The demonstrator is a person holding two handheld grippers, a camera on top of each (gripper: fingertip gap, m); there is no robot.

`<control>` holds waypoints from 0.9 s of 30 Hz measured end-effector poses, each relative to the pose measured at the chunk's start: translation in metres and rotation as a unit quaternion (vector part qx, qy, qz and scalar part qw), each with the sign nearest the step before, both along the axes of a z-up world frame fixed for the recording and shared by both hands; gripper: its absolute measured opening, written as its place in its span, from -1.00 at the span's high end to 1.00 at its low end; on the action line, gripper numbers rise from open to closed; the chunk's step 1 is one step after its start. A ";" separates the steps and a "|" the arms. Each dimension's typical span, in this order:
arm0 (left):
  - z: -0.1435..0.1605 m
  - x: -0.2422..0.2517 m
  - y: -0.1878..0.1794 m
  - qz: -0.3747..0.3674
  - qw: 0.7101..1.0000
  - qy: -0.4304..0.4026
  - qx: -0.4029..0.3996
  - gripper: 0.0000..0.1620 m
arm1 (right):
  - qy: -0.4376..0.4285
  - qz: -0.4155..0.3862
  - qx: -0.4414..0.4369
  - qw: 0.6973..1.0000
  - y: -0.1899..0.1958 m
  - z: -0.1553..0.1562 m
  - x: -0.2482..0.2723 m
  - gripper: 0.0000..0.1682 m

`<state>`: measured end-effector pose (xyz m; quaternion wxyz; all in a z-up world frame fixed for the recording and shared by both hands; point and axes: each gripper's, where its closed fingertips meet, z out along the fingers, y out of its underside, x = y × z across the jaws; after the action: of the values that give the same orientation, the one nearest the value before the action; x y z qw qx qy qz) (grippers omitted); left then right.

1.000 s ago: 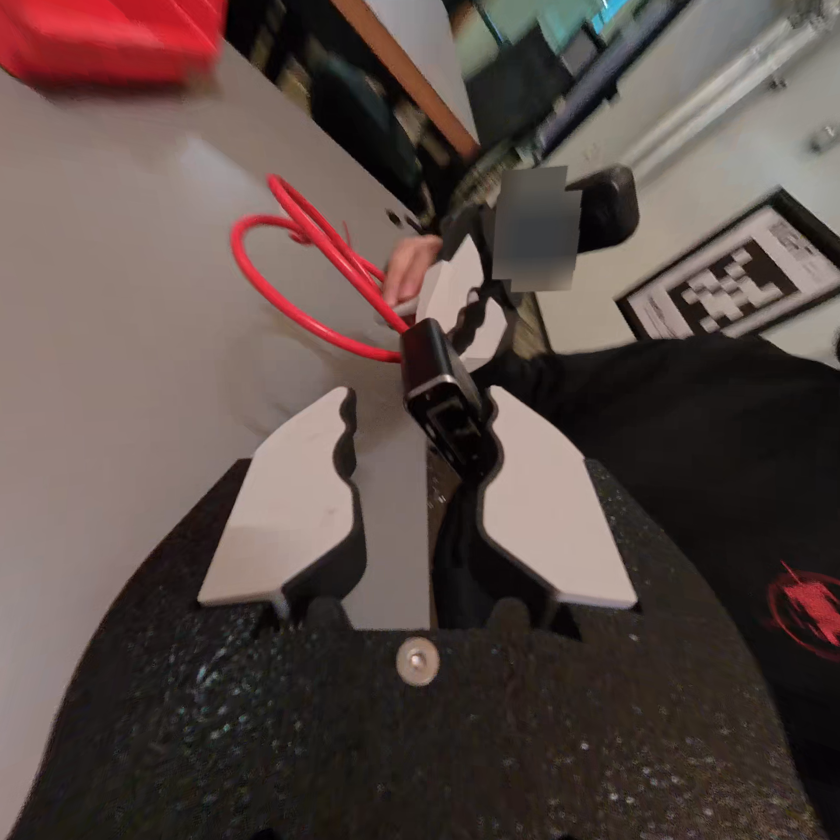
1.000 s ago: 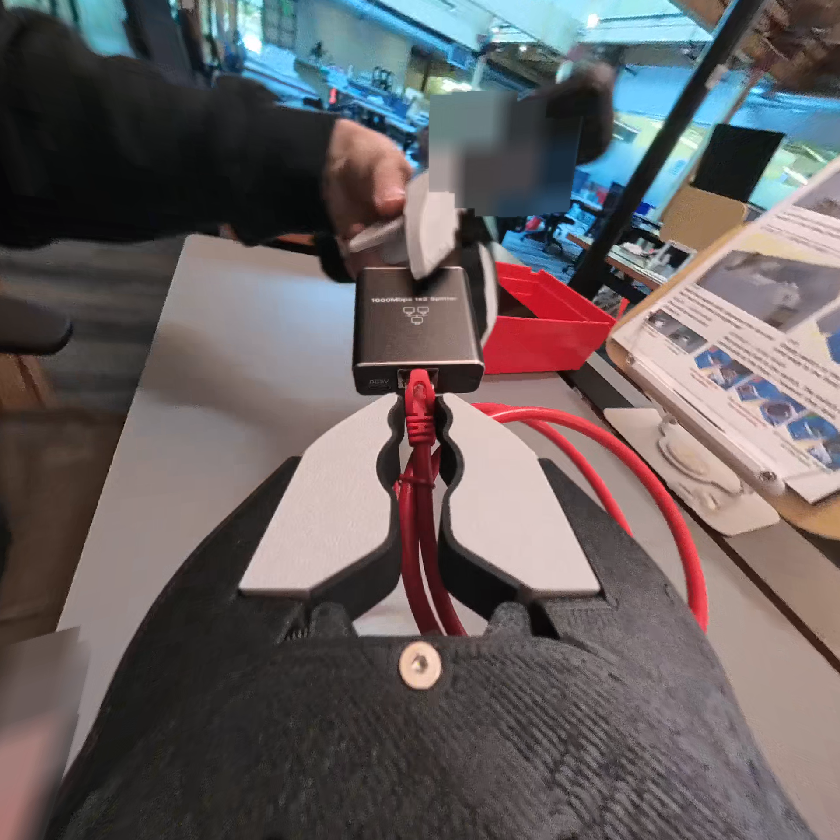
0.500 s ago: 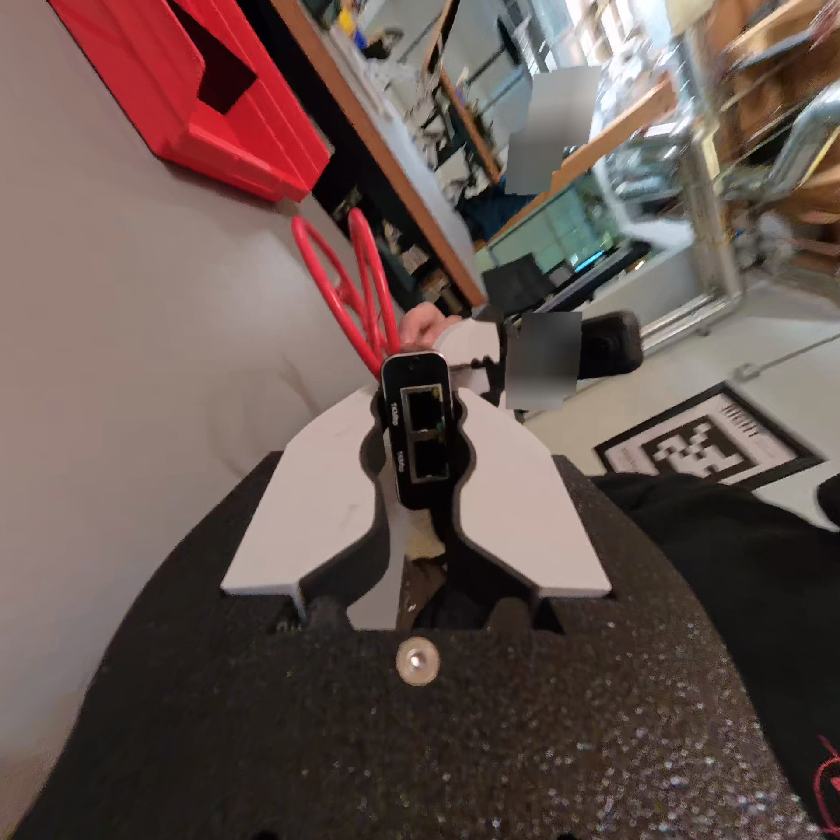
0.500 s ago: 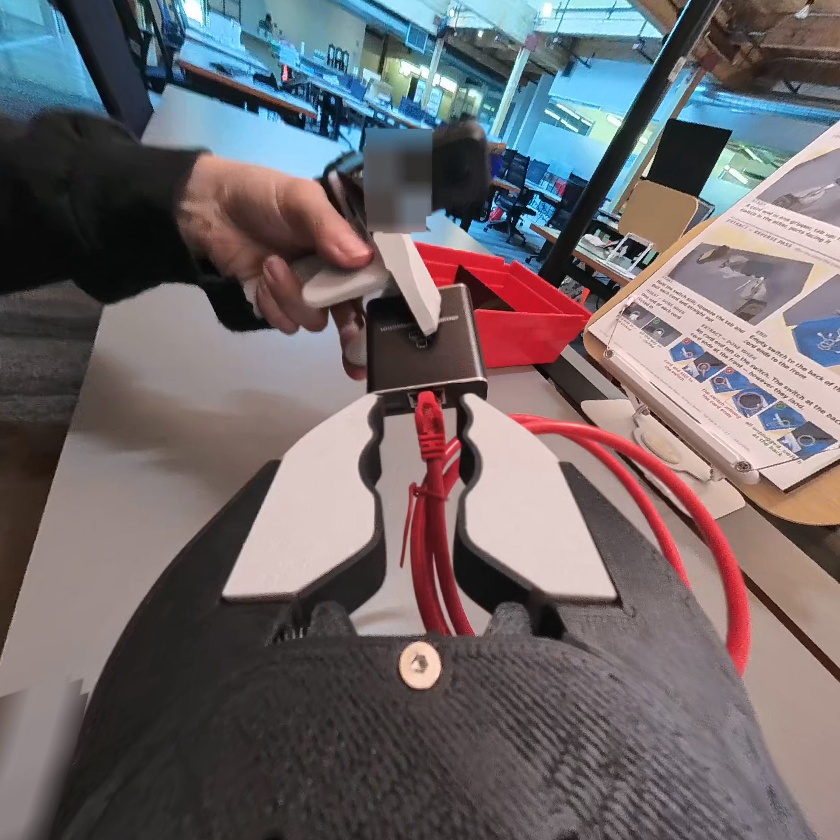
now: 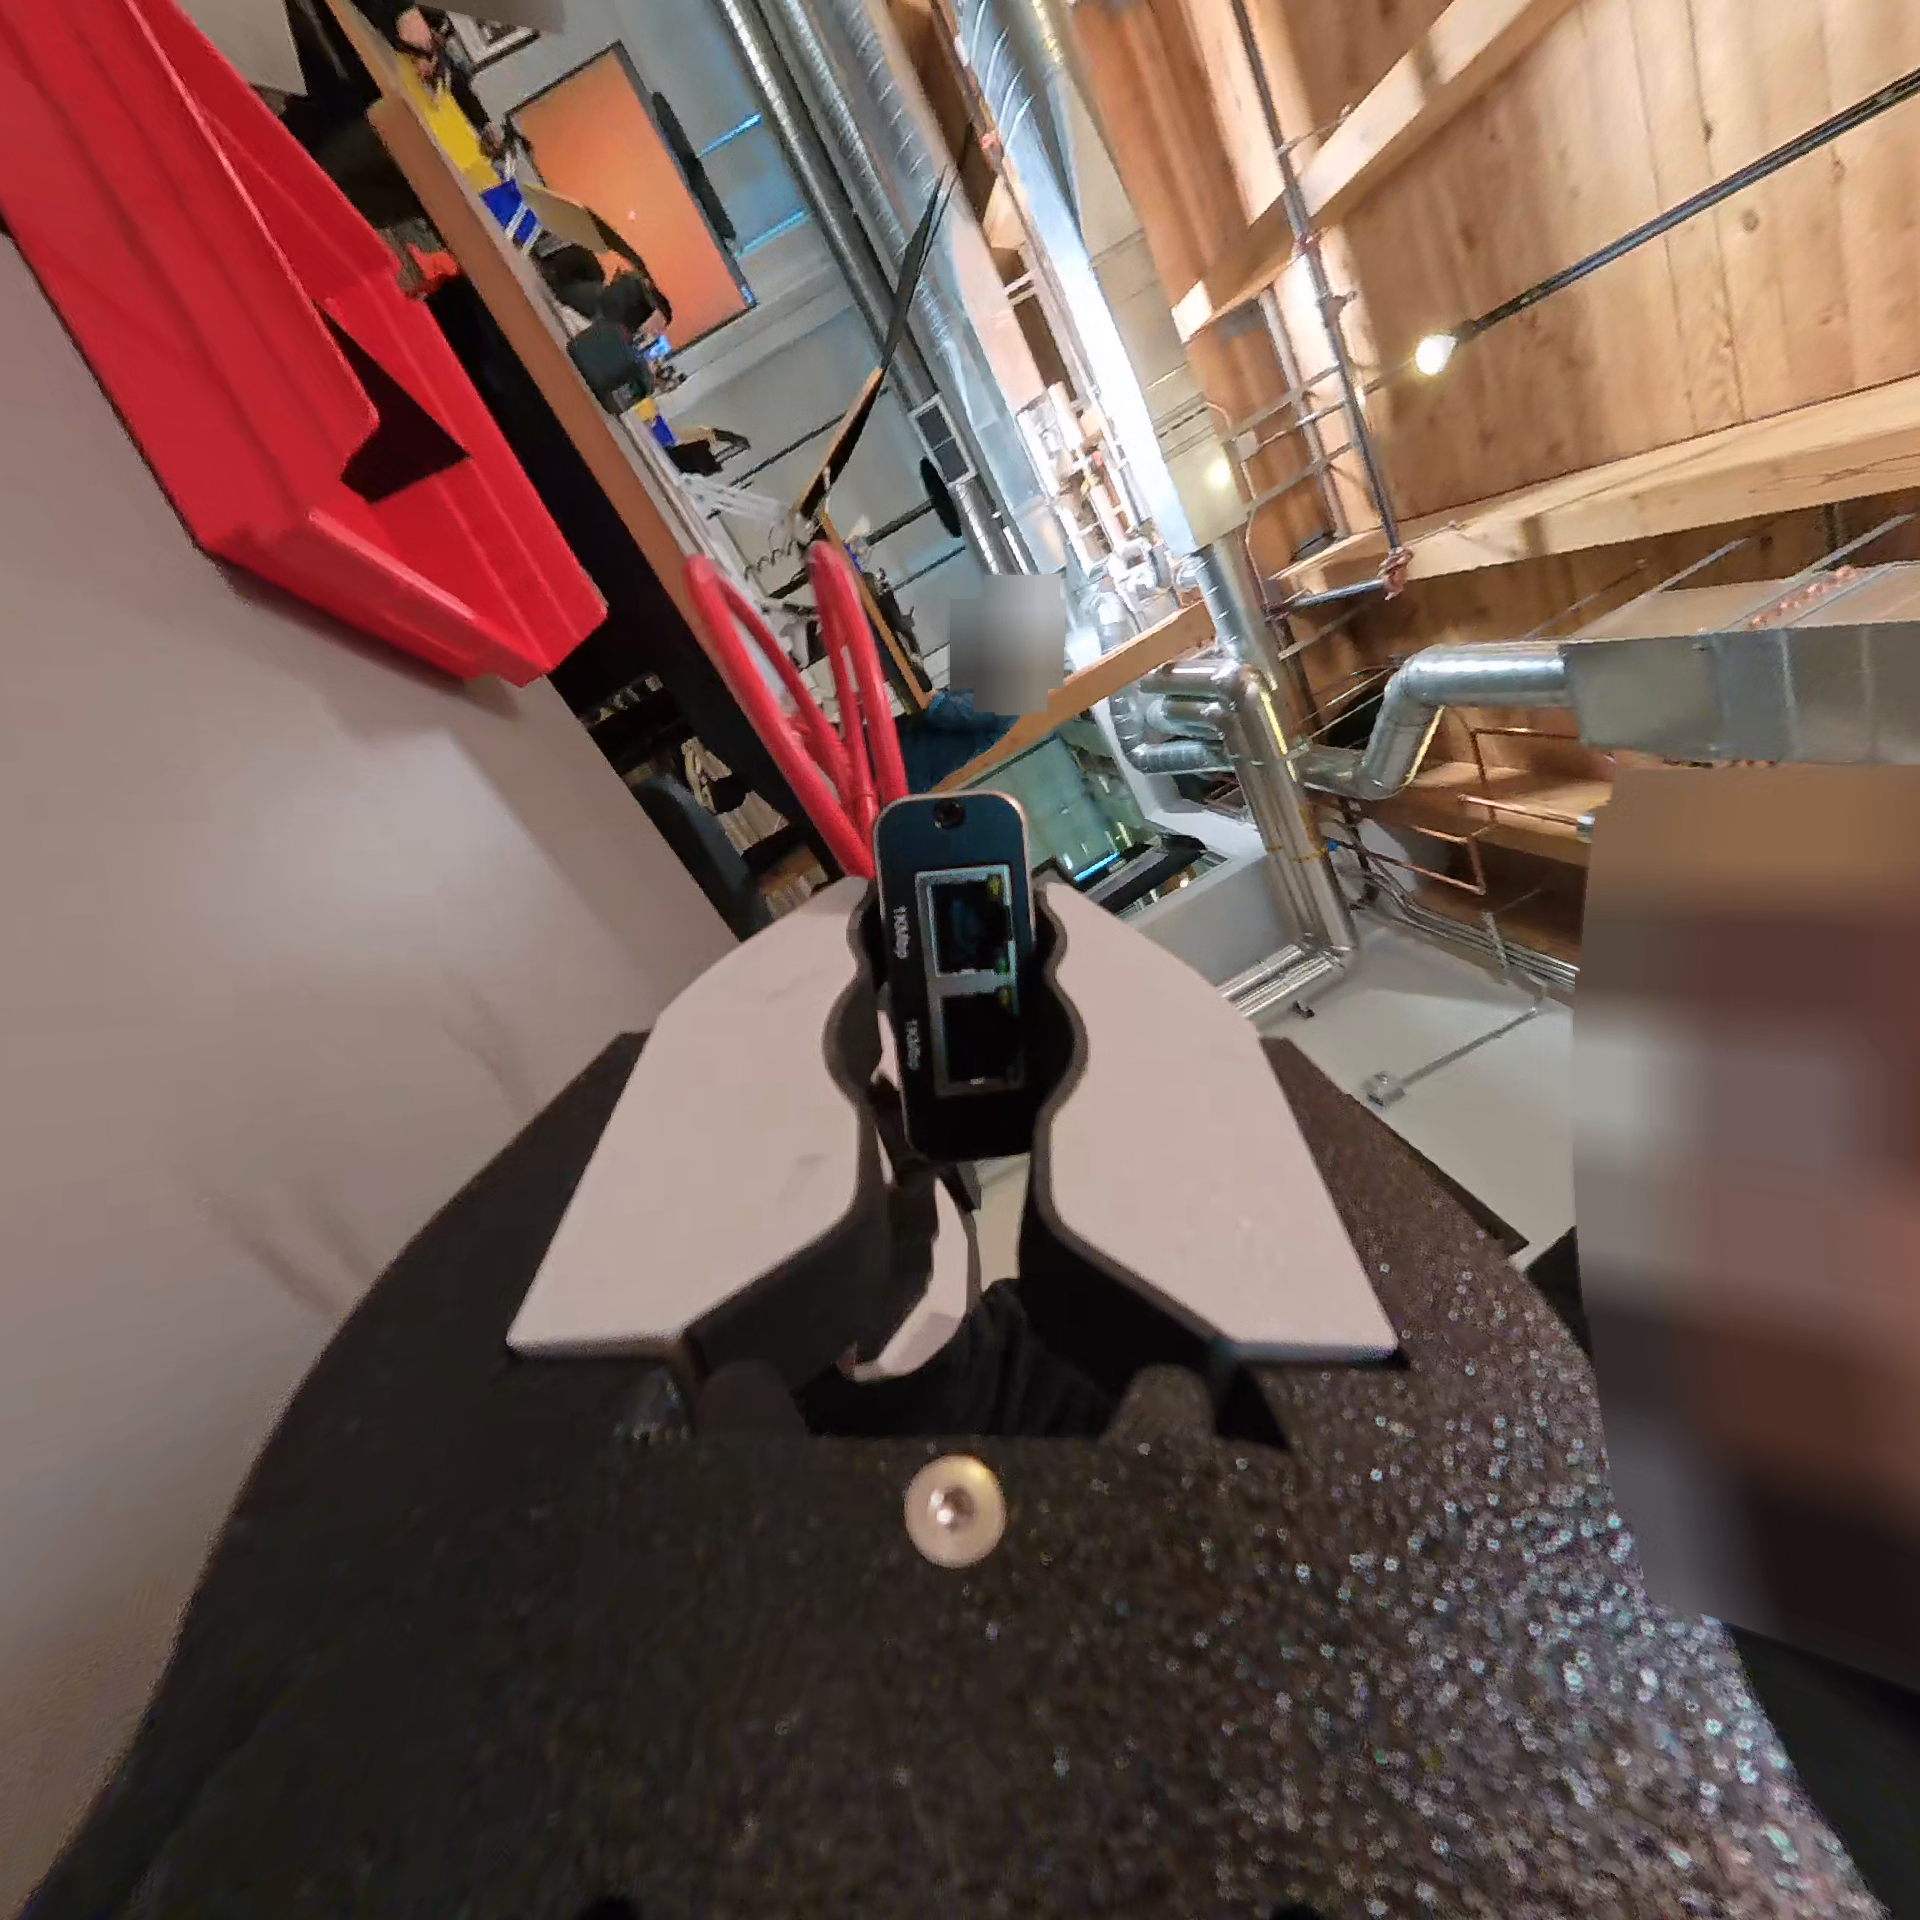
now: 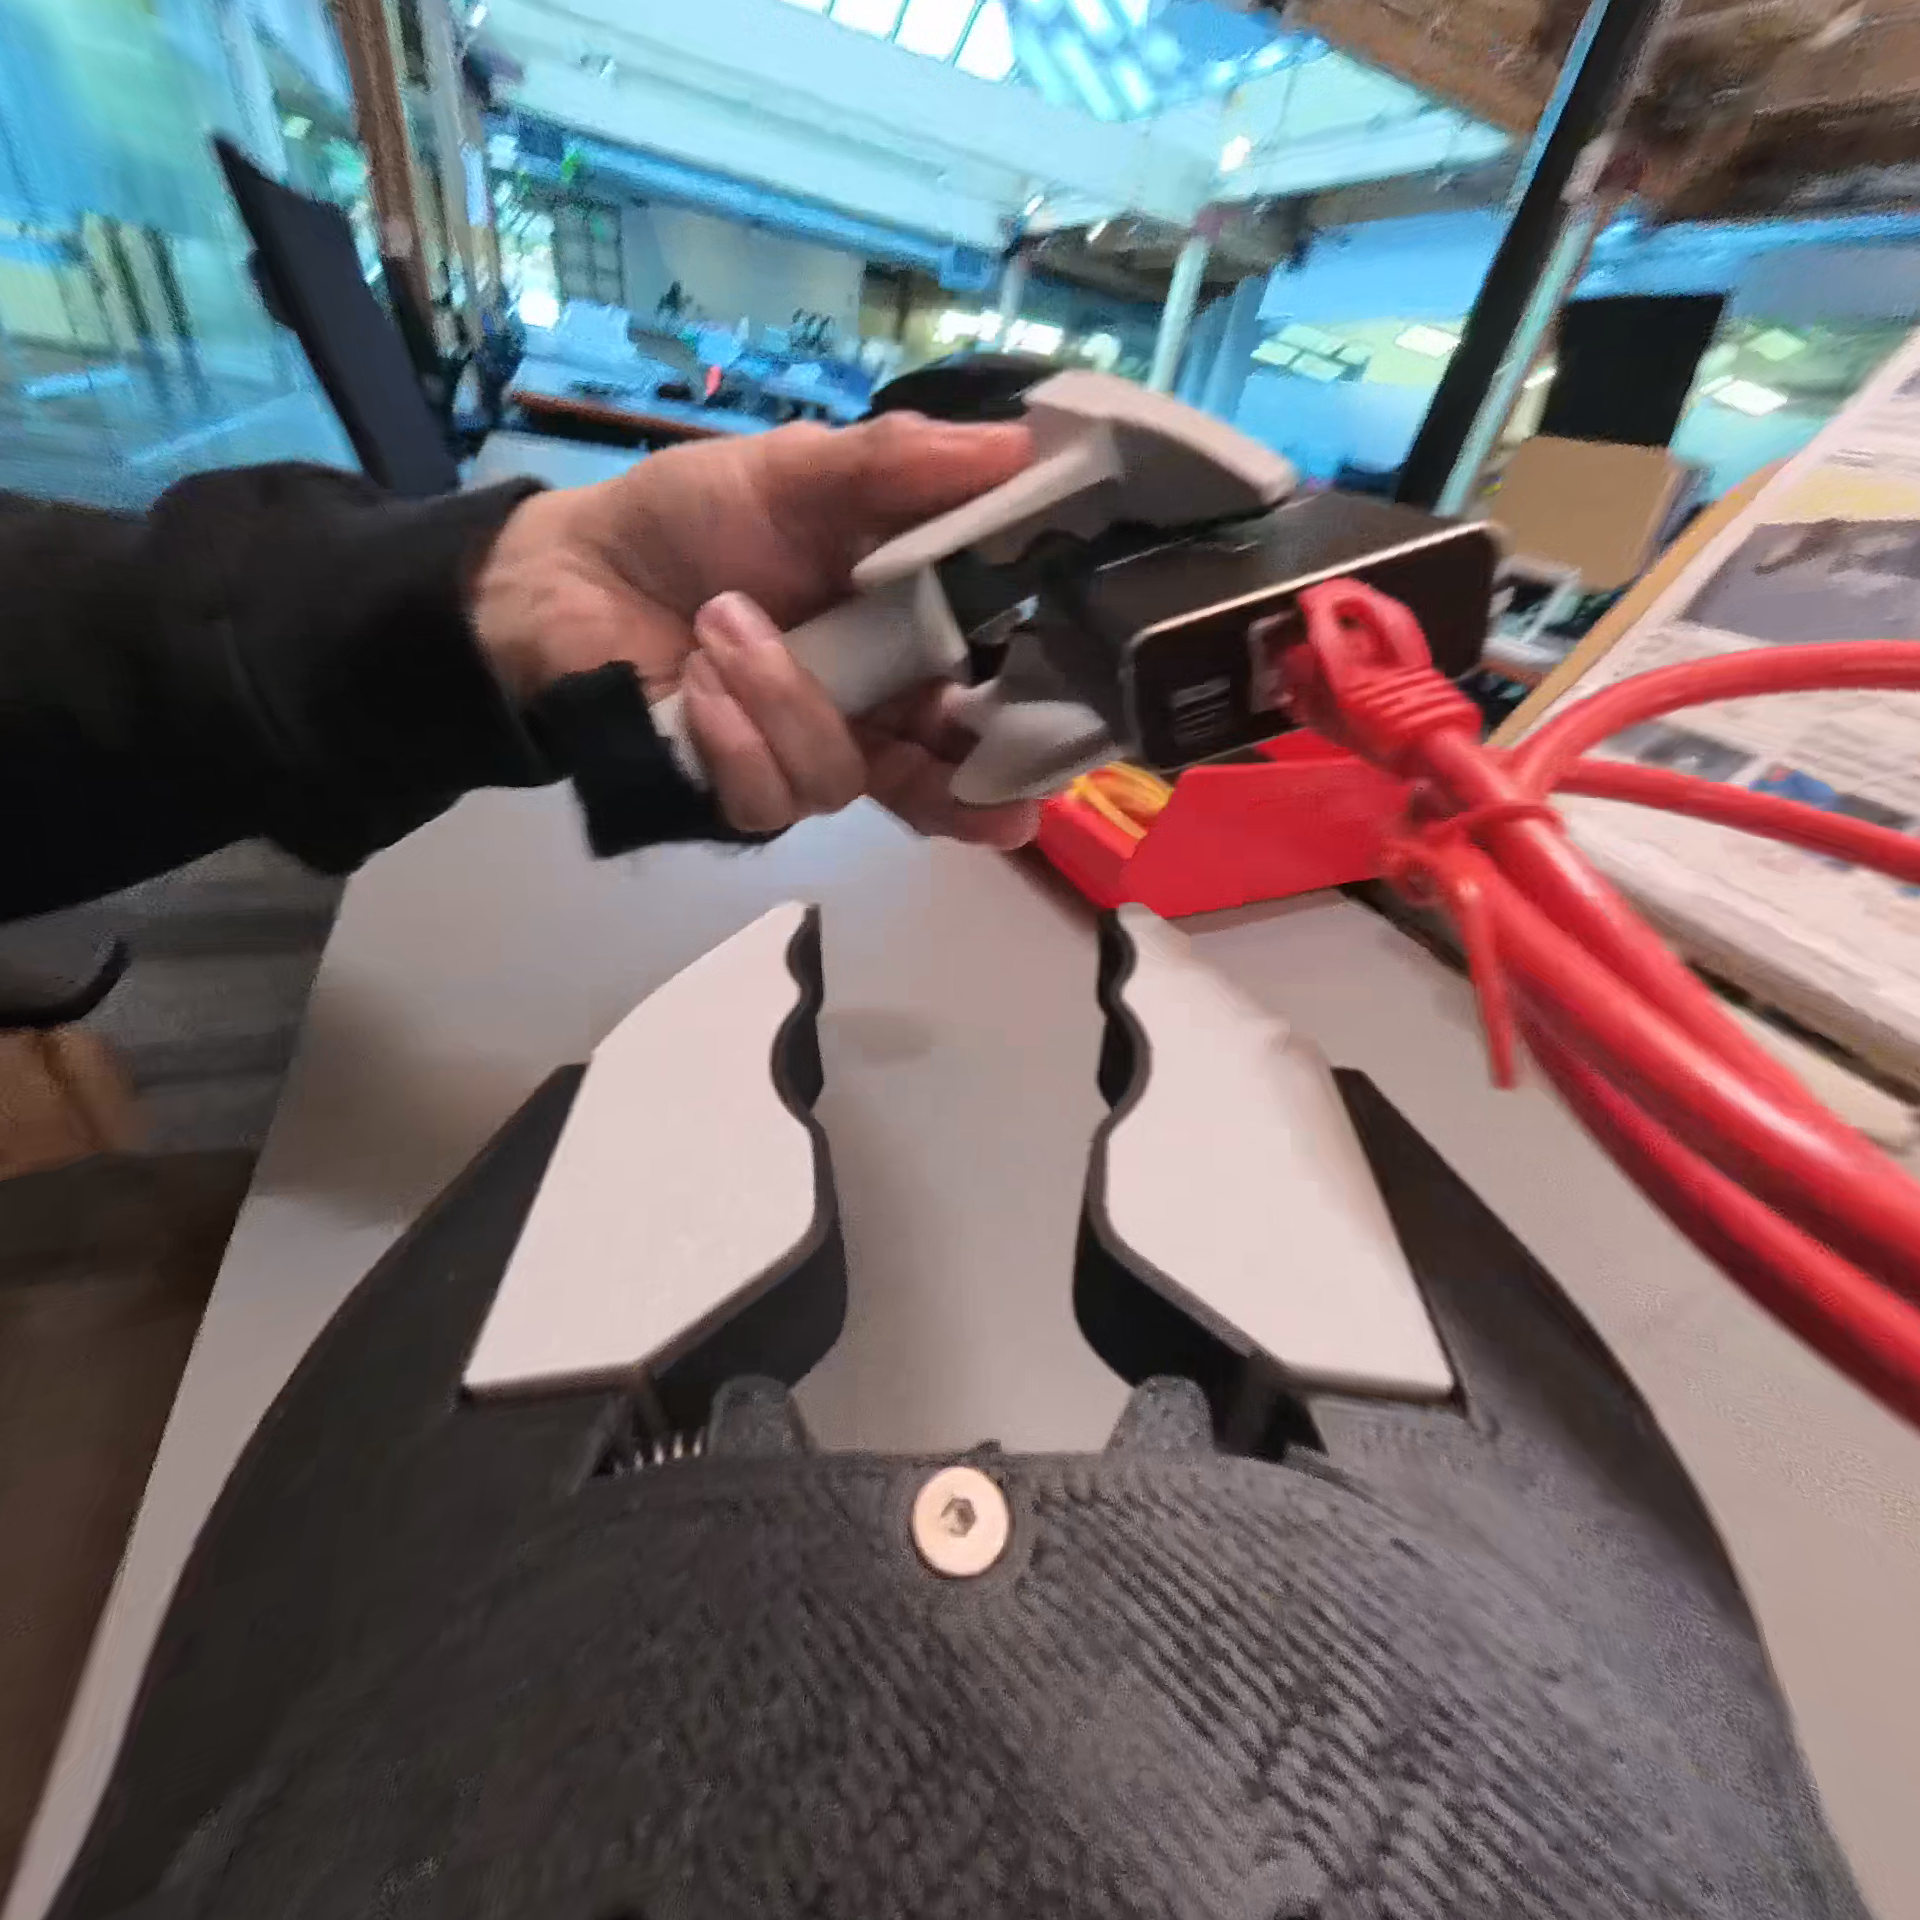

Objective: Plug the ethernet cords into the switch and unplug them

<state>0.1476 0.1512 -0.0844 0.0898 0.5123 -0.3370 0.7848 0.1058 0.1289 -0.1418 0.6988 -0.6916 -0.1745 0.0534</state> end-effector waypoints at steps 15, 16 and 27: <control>-0.029 -0.002 -0.051 -0.109 0.990 0.079 0.033 0.69 | 0.045 -0.018 0.138 0.989 -0.023 0.026 0.042 0.06; -0.030 -0.004 -0.056 -0.127 0.988 0.083 0.034 0.69 | 0.033 -0.006 0.138 0.990 -0.024 0.025 0.038 0.04; -0.042 -0.014 -0.074 -0.189 0.975 0.113 0.043 0.69 | 0.057 0.085 0.090 0.991 -0.028 0.006 0.022 0.09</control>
<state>0.1339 0.0770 -0.1266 0.2519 0.5278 -0.4488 0.6757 0.1278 0.1006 -0.1356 0.7598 -0.6046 -0.1966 0.1360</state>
